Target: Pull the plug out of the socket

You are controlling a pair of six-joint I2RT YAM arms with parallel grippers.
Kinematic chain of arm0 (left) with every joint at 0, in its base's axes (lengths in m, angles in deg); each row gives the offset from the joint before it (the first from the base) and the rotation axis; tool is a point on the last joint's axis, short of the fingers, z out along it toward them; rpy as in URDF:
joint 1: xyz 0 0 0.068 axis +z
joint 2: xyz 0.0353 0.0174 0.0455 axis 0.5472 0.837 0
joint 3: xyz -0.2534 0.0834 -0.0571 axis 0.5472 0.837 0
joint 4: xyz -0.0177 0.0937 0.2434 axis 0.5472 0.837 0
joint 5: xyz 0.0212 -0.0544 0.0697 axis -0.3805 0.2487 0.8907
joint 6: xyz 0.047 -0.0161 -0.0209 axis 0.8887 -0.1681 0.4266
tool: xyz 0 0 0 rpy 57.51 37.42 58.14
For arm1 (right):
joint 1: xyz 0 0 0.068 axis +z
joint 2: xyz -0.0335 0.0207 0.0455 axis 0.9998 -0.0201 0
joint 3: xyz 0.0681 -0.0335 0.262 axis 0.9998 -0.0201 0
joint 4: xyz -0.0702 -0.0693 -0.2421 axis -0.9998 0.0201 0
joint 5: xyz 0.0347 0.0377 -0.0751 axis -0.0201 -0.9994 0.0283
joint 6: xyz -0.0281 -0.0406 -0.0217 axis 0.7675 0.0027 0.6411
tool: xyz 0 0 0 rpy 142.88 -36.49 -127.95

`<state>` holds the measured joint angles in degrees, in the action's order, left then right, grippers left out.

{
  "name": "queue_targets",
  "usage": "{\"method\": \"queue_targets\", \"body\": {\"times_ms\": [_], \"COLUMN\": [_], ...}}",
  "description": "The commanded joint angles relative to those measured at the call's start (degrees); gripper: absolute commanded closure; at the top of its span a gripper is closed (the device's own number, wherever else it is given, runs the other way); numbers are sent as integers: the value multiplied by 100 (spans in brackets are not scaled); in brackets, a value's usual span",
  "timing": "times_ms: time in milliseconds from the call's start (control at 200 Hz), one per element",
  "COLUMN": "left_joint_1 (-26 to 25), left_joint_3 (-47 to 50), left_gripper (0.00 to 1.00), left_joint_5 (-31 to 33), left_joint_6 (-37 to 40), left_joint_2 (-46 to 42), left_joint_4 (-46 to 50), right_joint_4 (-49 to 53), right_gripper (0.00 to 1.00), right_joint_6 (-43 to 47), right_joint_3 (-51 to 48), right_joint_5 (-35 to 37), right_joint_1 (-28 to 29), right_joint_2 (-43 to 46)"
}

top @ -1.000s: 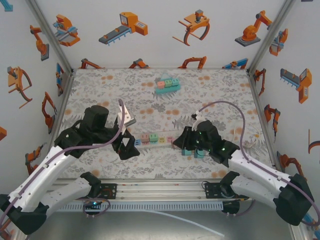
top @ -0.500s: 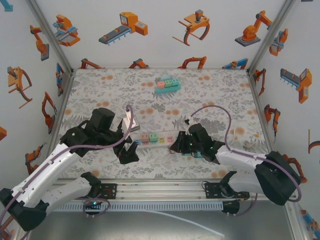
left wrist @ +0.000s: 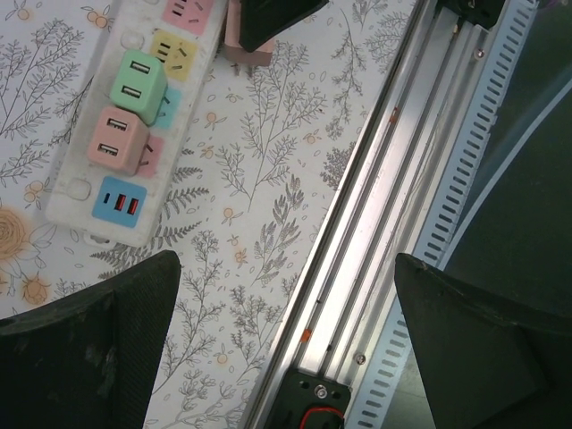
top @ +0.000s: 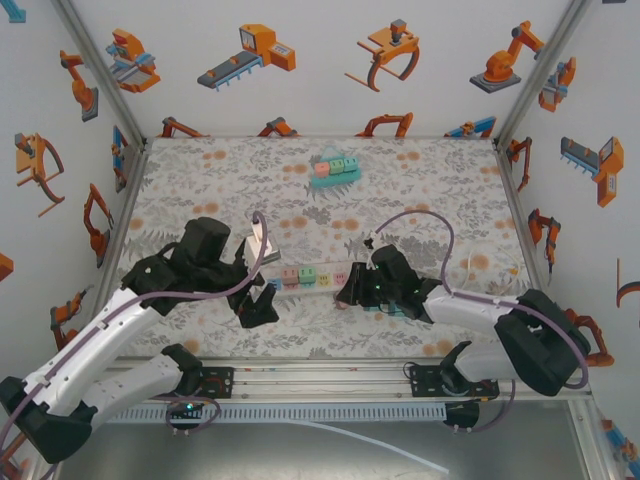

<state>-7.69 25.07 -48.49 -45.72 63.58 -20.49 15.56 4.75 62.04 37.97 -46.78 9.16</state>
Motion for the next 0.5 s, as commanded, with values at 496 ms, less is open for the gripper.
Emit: {"method": "queue_targets", "body": {"times_ms": [496], "left_joint_1": [-93], "left_joint_3": [143], "left_gripper": [3], "left_joint_5": [286], "left_joint_6": [-536], "left_joint_2": [88], "left_joint_4": [-267], "right_joint_4": [737], "right_gripper": [56], "right_joint_6": [189], "right_joint_3": [54], "right_joint_5": [552], "right_joint_1": [10], "right_joint_2": [860]}}
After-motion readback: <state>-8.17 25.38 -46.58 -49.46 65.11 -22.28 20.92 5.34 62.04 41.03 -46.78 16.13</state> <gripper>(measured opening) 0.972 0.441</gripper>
